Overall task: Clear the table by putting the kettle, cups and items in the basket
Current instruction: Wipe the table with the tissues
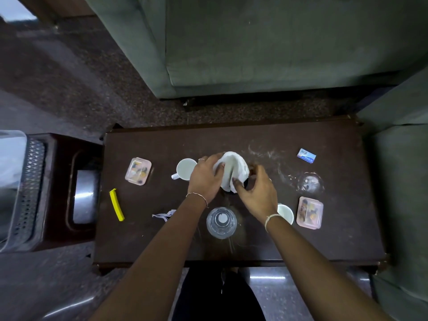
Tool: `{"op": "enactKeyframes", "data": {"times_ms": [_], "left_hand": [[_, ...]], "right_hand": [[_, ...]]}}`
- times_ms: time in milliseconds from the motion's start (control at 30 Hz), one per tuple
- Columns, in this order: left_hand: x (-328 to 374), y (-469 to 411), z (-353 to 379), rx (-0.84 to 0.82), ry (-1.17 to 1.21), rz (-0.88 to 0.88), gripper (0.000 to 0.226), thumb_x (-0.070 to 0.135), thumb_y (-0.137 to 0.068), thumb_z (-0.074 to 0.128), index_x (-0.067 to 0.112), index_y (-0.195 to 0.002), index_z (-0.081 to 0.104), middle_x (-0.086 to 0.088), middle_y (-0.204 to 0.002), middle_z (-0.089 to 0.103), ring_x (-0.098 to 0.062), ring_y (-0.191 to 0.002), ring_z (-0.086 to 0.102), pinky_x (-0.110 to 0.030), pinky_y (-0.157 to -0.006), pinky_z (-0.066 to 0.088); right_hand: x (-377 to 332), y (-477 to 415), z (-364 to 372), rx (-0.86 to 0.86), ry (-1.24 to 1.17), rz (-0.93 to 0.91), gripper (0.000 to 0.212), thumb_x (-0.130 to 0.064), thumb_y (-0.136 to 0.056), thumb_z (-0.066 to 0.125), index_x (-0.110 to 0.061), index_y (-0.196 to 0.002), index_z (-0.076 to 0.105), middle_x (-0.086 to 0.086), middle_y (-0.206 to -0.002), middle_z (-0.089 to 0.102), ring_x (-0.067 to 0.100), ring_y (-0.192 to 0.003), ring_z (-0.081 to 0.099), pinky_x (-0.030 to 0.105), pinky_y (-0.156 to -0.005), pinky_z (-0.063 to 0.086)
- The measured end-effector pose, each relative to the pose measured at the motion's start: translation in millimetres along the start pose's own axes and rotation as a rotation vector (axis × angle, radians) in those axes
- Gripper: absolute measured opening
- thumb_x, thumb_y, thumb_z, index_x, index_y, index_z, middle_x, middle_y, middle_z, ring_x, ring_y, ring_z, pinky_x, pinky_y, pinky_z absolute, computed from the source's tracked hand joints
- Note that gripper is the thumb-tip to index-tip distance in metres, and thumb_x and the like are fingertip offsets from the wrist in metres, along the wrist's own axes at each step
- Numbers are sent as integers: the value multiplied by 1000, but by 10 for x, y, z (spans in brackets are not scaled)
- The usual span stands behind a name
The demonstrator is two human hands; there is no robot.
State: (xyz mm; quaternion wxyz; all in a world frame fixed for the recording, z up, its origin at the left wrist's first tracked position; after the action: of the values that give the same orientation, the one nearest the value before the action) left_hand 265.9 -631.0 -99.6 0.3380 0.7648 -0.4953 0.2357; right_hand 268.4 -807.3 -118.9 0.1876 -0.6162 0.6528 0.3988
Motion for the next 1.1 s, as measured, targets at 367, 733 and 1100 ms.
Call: {"op": "enactKeyframes", "data": {"times_ms": [367,733,1100], "left_hand": [[208,-217,184,-124,-311,67,36,11,-91,44,14,-117,67,-16,-111,68,-33,-106,61,-40,-91,49],[-44,-105,154,-158,-214,-82,34,25,-87,55,11,-117,62,-12,-112,66,-29,-108,58,-38,-94,47],[-476,73,364,-214,153,-401,27,31,-89,56,9,-104,62,-14,-105,67,-28,-91,60,-36,-85,49]], "right_hand": [[102,-172,53,-49,20,41,10,-16,-87,52,-16,-91,62,7,-82,70,32,-74,60,33,-63,41],[246,-87,73,-95,-87,137,35,-39,-78,69,-26,-108,56,-3,-93,71,20,-85,66,38,-77,54],[364,-23,287,-98,-17,230,39,-36,-86,64,-13,-118,62,11,-113,68,31,-103,63,35,-86,50]]}}
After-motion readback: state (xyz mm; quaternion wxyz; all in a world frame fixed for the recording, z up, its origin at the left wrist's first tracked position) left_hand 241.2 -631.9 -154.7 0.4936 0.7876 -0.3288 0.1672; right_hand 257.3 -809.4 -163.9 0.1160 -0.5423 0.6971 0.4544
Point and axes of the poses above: each hand's wrist, its own y-axis away from the middle knuckle, its own z-axis out of the palm, x = y × z, the point moved 9 cm from there along -y, towards the middle knuckle
